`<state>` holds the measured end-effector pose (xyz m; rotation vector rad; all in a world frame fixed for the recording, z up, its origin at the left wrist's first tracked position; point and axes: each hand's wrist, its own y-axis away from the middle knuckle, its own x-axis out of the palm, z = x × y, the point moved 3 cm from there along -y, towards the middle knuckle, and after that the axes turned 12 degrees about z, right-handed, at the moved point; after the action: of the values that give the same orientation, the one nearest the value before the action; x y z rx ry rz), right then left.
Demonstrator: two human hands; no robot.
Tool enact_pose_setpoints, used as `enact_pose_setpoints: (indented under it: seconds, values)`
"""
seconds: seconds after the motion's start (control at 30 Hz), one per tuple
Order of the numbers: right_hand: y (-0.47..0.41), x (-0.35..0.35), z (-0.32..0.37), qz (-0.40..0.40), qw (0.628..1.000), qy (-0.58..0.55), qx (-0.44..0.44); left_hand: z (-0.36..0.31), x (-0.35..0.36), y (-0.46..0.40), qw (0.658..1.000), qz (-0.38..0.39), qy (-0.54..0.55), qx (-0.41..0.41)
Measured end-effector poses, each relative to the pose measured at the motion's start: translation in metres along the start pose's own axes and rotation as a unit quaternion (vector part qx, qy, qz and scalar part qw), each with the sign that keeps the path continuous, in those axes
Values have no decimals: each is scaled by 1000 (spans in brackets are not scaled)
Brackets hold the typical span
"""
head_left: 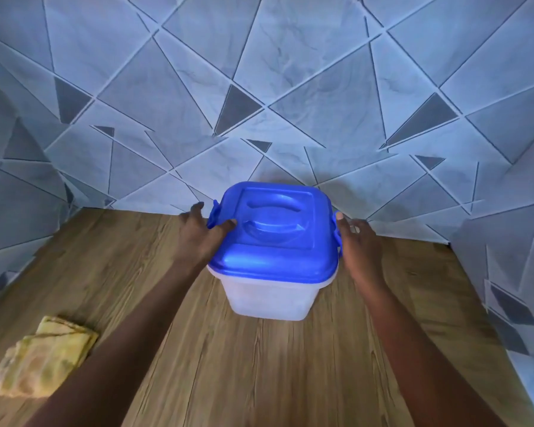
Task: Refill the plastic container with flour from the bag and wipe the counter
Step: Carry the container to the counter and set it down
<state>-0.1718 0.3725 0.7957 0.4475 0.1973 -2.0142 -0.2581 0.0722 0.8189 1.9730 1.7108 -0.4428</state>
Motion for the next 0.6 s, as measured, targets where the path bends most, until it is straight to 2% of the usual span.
enact_pose_setpoints:
  seconds: [0.1,0.2,0.3,0.47,0.6]
  values:
    - [-15,6,22,12,1000,-14,8,-17,1,-20,995,-11,-90,50]
    - [-32,16,33,43,999,30,13,-24,11,-42,986,47,-154,45]
    - [-44,24,28,58,993,106,15,-18,21,-56,984,105,-140,26]
    - [-60,22,21,34,980,185,60,-9,23,-66,982,96,-155,41]
    - [-64,22,18,37,979,187,75,-13,28,-64,981,93,-163,51]
